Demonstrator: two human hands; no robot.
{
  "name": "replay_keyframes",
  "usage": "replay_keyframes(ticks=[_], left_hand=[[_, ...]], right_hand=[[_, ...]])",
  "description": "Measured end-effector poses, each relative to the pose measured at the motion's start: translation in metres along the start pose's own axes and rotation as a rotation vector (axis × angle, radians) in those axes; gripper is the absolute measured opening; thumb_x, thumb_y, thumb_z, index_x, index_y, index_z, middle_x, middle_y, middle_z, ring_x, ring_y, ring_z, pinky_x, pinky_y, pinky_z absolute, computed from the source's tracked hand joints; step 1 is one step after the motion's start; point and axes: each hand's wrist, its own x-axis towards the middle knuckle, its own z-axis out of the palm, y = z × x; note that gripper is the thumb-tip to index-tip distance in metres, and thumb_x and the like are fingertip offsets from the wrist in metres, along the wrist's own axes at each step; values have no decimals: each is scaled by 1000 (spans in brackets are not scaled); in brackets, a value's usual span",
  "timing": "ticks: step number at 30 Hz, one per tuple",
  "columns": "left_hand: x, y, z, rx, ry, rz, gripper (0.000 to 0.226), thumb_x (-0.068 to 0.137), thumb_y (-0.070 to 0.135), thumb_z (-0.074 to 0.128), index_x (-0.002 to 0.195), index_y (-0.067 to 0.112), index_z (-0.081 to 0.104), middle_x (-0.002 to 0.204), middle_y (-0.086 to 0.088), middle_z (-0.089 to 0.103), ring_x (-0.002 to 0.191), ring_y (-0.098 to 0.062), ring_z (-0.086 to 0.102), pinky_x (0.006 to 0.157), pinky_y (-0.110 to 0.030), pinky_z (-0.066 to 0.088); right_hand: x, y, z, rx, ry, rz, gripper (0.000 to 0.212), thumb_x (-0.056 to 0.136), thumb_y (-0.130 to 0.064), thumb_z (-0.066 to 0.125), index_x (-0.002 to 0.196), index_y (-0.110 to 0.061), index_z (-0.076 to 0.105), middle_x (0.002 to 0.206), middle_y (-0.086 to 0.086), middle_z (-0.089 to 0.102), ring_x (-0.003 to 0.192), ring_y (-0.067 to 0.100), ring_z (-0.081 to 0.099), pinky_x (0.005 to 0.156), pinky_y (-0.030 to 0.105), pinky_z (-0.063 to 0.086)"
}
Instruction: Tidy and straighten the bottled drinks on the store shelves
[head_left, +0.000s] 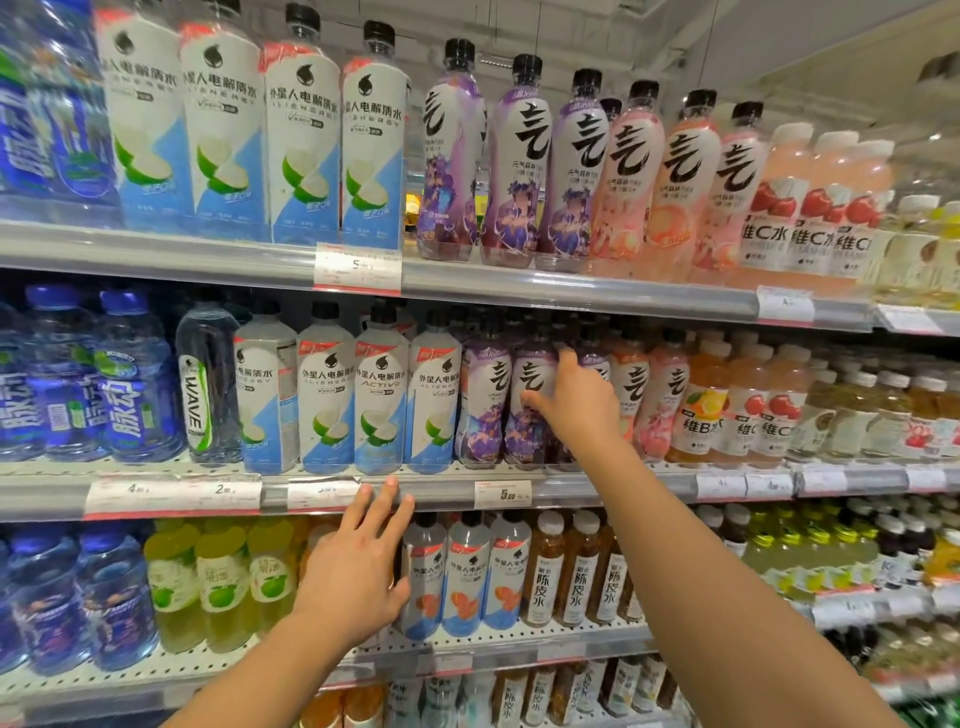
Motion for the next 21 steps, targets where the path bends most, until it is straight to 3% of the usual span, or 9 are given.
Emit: replay_keyframes(ticks=[10,16,21], left_hand=[[0,6,-5,24,-25,-38,96,86,64,52,162,32,3,170,6,-7,157,-24,-3,97,-38,55],[2,9,-6,22,-45,-90,93,88,65,50,161,36,1,169,10,-9,157,-20,-7,98,-37,56],[1,10,-13,-59,-103,-134,90,86,60,56,159,42,7,169,16,-7,156,-16,-4,101,-47,54]], right_hand=[[11,16,1,15,-81,-116,83,93,-54,67,156,-16,29,112,14,70,104,38,68,81,46,59],[1,25,16,116,7,-164,85,94,-54,62,157,-17,19,98,9,71,89,33,70,73,45,60],[-31,41,28,288,32,-174,86,94,-50,60,160,-28,10,84,0,74,78,24,72,74,44,61]])
